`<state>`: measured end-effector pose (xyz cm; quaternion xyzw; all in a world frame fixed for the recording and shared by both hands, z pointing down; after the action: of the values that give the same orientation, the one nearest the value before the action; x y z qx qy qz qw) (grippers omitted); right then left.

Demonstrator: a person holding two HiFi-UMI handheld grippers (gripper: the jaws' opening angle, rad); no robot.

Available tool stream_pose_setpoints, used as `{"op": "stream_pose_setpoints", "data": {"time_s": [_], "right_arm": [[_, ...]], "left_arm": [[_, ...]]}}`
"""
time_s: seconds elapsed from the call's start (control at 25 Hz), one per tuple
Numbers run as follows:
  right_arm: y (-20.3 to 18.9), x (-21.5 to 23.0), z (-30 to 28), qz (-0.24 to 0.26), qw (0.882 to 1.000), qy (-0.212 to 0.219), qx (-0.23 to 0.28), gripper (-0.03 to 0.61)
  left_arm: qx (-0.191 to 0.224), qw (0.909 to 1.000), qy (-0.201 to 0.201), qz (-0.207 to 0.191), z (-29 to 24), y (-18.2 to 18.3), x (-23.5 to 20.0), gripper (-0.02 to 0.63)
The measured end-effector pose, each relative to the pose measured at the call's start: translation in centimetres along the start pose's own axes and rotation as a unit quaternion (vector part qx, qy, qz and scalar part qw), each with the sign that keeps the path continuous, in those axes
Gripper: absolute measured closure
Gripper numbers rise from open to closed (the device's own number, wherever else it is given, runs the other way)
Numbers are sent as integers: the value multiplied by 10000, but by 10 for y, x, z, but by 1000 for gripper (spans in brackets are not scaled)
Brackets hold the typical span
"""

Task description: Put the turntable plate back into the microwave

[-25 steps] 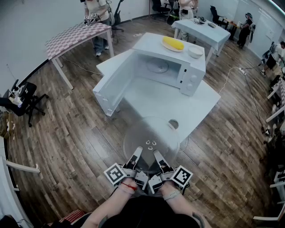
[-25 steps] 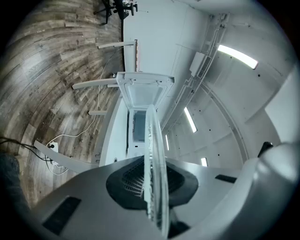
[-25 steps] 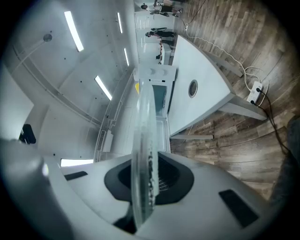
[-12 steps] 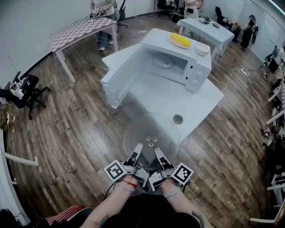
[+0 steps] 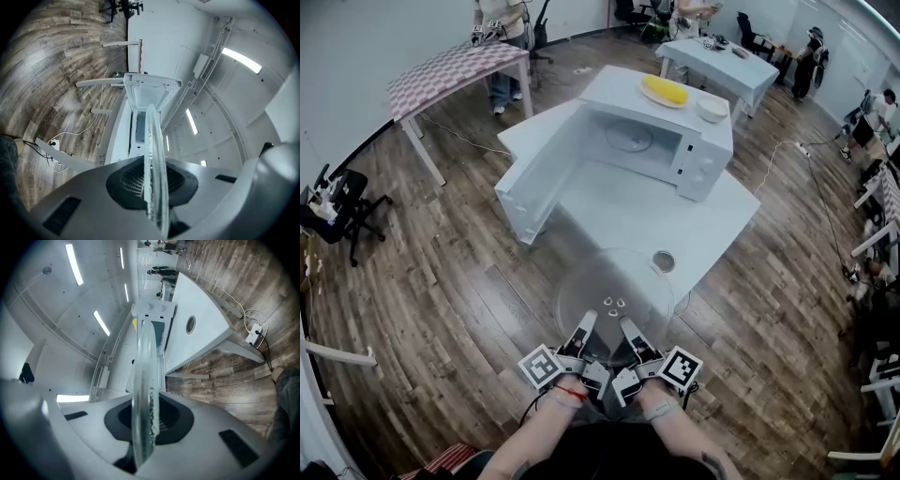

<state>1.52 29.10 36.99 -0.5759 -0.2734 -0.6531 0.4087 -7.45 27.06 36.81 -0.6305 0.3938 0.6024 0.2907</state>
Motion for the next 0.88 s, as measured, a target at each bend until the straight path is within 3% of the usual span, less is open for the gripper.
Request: {"op": "stream_pose_setpoints", "data": {"time_s": [0.88], "right_arm": [[81,34,-72,-190,9996,-11,-193,537]], "left_arm": [[276,9994,184,-73,-103,31,0,565]]}}
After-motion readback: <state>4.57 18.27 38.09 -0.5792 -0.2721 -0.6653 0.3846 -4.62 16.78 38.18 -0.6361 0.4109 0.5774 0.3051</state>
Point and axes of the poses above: the fingertips, and each gripper's own axes: z backward along the fingers, x to its right, y out of its top, the point moved 1 cm from there along z, backward along the fingers, and after that the axes turned 14 degrees about y, right-handed, at the moved point
